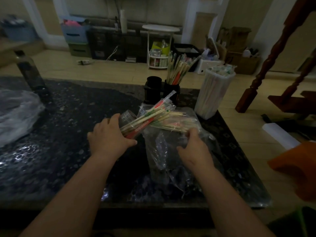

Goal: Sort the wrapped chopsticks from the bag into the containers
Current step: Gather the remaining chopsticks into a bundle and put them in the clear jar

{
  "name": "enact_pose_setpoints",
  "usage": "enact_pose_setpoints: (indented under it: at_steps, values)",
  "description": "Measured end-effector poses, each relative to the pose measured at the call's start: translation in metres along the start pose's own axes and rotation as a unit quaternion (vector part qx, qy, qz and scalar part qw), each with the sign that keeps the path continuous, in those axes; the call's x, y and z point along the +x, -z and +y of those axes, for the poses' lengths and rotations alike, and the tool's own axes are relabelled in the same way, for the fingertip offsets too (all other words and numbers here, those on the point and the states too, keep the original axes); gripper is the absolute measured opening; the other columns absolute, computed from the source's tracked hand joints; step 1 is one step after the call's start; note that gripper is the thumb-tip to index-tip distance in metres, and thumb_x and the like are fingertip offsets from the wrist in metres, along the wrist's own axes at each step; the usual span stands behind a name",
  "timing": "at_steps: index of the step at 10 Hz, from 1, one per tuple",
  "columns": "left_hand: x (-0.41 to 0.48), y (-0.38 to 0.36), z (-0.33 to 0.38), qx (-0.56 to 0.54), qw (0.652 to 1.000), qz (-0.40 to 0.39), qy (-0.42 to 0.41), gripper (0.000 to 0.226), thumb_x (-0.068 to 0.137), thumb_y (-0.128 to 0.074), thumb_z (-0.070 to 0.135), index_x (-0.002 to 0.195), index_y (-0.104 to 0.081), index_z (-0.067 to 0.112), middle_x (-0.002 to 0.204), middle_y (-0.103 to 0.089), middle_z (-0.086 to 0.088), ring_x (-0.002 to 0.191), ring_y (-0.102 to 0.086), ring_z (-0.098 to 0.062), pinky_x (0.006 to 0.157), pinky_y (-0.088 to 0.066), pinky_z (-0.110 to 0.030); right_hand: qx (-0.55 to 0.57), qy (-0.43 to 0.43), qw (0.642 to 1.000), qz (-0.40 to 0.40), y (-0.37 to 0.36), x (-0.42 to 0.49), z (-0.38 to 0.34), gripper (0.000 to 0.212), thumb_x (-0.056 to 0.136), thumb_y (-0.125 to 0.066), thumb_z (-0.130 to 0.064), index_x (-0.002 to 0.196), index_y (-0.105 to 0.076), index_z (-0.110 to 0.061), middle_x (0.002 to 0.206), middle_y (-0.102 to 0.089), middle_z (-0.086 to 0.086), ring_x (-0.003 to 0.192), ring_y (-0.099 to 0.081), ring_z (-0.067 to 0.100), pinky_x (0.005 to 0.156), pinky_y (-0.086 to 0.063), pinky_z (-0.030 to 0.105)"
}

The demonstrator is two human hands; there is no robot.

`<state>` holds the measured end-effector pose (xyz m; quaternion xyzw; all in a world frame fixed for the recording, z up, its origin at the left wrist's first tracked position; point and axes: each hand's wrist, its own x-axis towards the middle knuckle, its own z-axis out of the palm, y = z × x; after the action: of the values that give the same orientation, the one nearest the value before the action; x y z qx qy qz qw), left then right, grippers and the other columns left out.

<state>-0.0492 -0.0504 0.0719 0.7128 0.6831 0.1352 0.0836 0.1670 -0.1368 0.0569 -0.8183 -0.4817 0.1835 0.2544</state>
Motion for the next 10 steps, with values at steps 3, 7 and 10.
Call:
enact_pose_setpoints:
  at_steps: [3,7,10]
  values:
    - [0.001,0.001,-0.001,-0.001,1.0,-0.003,0.002,0.108,0.061,-0.078,0.067,0.148,-0.027,0.03,0.137,-0.047,-0.007,0.126,-0.044,-0.032,0.1,-0.038,-0.05,-0.181,0.251,0.95,-0.032,-0.023,0.011,0.011,0.033,0.088,-0.049,-0.044,0.097,-0.076,-0.028,0.157,-0.035,-0.004,0.146,-0.025,0.021,0.111,-0.034,0.043]
    - [0.006,-0.001,0.004,-0.018,1.0,-0.001,0.015,0.106,0.063,-0.079,0.065,0.148,-0.026,0.03,0.14,-0.045,-0.007,0.129,-0.042,-0.032,0.102,-0.036,-0.051,-0.128,0.118,0.982,-0.069,-0.065,0.056,0.023,0.061,0.1,-0.051,-0.024,0.155,-0.026,-0.015,0.16,-0.027,0.006,0.144,-0.034,0.024,0.113,-0.034,0.038]
    - [0.017,-0.01,0.011,-0.023,1.0,-0.003,0.021,0.106,0.061,-0.078,0.067,0.147,-0.026,0.032,0.138,-0.046,-0.006,0.126,-0.044,-0.031,0.1,-0.036,-0.05,-0.284,0.192,0.933,-0.107,-0.071,0.114,0.015,0.072,0.102,-0.041,-0.037,0.158,0.0,-0.014,0.165,-0.004,0.006,0.152,-0.008,0.023,0.122,-0.011,0.042]
